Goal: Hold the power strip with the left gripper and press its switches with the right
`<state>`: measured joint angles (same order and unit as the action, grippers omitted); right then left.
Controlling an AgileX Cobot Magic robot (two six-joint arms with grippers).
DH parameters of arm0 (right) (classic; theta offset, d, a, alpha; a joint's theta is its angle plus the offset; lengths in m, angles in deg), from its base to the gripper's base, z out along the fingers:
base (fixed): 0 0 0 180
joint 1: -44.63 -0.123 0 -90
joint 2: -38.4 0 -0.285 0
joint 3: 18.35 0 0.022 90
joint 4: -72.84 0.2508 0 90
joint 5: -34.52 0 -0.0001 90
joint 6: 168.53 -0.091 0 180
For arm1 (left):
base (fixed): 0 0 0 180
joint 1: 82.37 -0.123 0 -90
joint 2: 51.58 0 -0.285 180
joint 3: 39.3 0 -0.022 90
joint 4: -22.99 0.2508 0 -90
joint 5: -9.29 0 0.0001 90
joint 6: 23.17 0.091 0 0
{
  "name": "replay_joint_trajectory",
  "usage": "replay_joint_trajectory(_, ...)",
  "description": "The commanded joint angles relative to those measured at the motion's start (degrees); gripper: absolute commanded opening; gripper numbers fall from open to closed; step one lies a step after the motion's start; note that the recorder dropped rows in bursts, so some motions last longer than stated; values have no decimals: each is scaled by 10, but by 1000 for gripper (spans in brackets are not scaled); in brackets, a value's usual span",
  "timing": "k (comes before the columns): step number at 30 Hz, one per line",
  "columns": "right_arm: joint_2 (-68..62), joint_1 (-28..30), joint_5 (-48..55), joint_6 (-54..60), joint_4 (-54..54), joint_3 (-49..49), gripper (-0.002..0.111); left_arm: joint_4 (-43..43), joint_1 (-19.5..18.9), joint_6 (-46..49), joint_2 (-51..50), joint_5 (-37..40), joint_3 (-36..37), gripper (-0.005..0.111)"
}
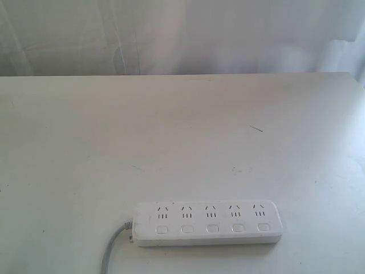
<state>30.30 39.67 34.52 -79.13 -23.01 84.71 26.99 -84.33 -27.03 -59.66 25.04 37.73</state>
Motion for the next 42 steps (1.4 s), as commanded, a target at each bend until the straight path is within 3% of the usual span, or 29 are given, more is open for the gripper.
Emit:
replay_joint_trajectory(1,3,5,0,221,209,-3,0,-1,0,2,3,1,2,0)
replay_joint_trajectory(3,3,5,14,547,527,-3,0,-1,0,2,3,1,2,0)
replay_joint_trajectory(4,3,5,18,628,590,-3,0,-1,0,2,3,1,2,0)
replay_joint_trajectory(5,3,5,34,762,728,-3,0,-1,0,2,3,1,2,0)
replay_joint_trajectory(8,3,5,112,918,889,-3,0,-1,0,2,3,1,2,0)
replay_joint_trajectory(11,3,5,199,914,900,-3,0,-1,0,2,3,1,2,0)
replay_joint_trajectory(22,3,5,200,842,900,-3,0,-1,0,2,3,1,2,0)
replay_joint_trajectory(42,3,5,200,842,900,-3,0,-1,0,2,3,1,2,0)
